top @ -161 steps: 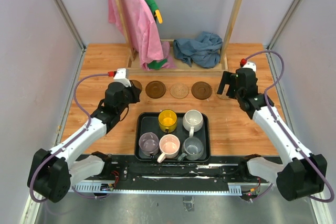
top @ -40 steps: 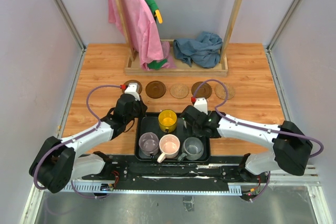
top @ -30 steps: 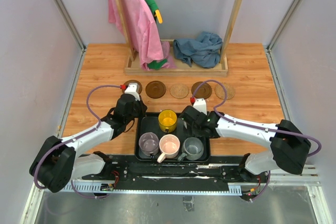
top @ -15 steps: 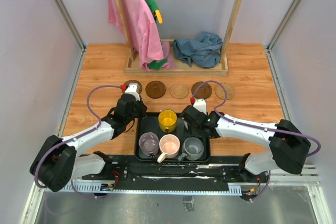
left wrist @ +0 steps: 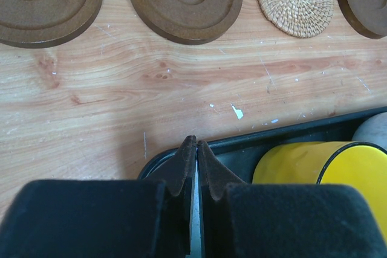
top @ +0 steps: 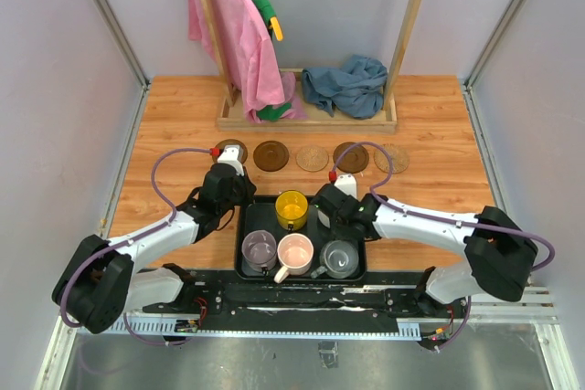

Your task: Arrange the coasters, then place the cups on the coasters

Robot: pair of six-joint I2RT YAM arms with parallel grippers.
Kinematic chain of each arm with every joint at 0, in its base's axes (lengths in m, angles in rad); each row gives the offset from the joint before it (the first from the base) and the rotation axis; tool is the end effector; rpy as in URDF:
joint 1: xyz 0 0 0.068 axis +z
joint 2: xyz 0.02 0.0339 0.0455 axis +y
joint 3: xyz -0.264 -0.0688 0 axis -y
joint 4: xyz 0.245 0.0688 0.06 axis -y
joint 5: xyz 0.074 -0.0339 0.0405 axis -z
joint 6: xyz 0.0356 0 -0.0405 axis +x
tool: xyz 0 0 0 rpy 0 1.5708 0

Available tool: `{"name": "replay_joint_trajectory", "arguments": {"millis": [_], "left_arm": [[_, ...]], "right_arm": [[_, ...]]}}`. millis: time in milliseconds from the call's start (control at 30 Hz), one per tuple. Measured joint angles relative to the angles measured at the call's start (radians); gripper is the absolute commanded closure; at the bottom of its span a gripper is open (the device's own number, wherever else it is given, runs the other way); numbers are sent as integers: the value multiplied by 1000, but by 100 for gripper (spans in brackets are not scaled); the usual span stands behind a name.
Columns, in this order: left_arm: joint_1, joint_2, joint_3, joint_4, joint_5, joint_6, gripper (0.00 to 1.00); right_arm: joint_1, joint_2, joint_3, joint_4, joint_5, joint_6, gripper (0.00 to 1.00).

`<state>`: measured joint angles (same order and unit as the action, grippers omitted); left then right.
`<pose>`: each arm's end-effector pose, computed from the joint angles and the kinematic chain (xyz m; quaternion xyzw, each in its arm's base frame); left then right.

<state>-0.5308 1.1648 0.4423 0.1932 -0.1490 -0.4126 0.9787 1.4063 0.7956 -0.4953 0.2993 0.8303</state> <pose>0.2040 -0.1136 0.1839 0.0141 0.8657 -0.1679 0.4713 0.1540 0.2101 0.1860 -0.0371 0.9621 0.0894 0.2548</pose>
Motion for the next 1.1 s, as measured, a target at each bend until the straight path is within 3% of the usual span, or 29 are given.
{"name": "replay_joint_trajectory", "arguments": {"millis": [500, 1100], "left_arm": [[0, 0, 0, 0, -12, 0, 92], [0, -10, -3, 7, -16, -2, 92]], "right_arm": [[0, 11, 18, 5, 36, -43, 99], [-66, -121, 45, 42, 202, -209, 99]]}}
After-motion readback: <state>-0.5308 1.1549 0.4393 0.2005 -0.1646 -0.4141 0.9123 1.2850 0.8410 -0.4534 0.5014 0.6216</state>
